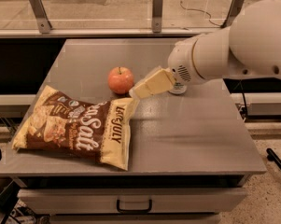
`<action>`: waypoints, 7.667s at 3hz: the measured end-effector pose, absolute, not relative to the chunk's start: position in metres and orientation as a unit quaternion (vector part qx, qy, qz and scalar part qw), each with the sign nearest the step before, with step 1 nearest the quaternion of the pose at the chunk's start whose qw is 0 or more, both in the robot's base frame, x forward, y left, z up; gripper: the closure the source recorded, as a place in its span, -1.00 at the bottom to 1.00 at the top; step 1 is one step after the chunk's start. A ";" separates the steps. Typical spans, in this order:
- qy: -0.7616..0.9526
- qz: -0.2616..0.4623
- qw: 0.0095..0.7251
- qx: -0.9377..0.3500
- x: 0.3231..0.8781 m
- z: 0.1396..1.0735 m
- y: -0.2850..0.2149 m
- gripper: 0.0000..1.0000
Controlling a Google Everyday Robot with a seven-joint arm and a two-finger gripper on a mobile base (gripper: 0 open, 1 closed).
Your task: Pick apple
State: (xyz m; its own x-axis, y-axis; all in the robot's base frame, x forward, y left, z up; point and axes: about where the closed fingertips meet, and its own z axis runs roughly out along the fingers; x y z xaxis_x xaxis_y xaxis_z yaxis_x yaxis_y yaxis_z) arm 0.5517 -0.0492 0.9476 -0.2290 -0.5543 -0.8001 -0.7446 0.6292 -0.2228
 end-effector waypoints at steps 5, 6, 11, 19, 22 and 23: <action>0.771 0.143 0.466 -0.410 0.626 0.911 0.011 -1.00; 0.771 0.143 0.466 -0.410 0.626 0.911 0.011 -1.00; 0.759 0.192 0.482 -0.392 0.642 0.854 0.049 -0.63; 0.736 0.210 0.501 -0.404 0.646 0.892 0.034 1.00; 0.684 0.188 0.567 -0.418 0.645 0.965 0.008 1.00; 0.684 0.188 0.567 -0.418 0.645 0.965 0.008 1.00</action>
Offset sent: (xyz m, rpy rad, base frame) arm 0.0273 0.0566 0.0292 -0.0143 -0.0658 0.0470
